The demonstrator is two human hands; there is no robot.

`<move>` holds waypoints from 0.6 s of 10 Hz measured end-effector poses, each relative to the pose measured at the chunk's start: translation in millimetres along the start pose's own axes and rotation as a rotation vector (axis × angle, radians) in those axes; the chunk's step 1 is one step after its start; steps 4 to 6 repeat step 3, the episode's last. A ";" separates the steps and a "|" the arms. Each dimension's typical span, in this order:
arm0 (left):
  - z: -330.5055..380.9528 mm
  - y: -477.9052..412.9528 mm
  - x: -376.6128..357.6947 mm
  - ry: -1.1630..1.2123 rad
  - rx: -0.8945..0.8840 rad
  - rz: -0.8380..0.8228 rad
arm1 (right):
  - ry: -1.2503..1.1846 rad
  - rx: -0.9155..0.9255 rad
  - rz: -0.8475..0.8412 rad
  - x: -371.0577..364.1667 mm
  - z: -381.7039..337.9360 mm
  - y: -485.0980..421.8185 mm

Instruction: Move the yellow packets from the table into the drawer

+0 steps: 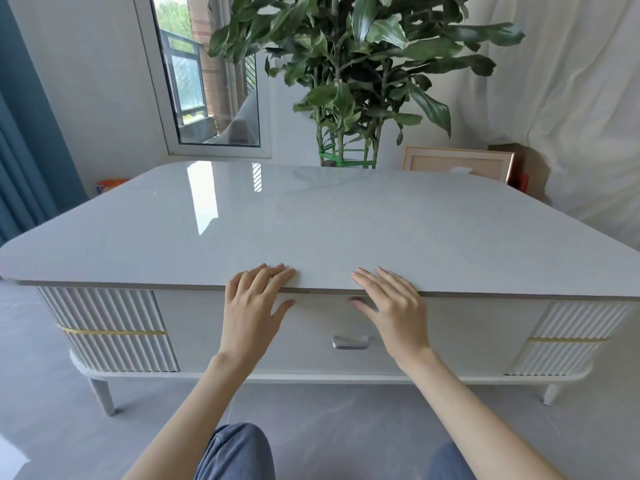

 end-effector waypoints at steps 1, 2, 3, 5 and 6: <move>10.3 14.3 3.8 0.023 0.006 0.042 | -0.034 -0.071 -0.147 10.1 -4.8 -0.6; 24.8 44.7 7.8 0.086 -0.011 0.109 | -0.219 -0.135 -0.286 38.7 -12.1 4.7; 44.5 98.7 1.2 0.247 -0.006 0.002 | -0.512 -0.368 -0.225 95.5 -23.2 16.3; 44.5 98.7 1.2 0.247 -0.006 0.002 | -0.512 -0.368 -0.225 95.5 -23.2 16.3; 44.5 98.7 1.2 0.247 -0.006 0.002 | -0.512 -0.368 -0.225 95.5 -23.2 16.3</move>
Point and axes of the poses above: each hand's wrist, its own y-axis away from the middle knuckle, its own x-axis out of the back of the hand, z = x × y, the point moved 2 cm from there along -y, towards the middle knuckle, and after that the axes turned 1 degree about -x, right-handed, at the moved point
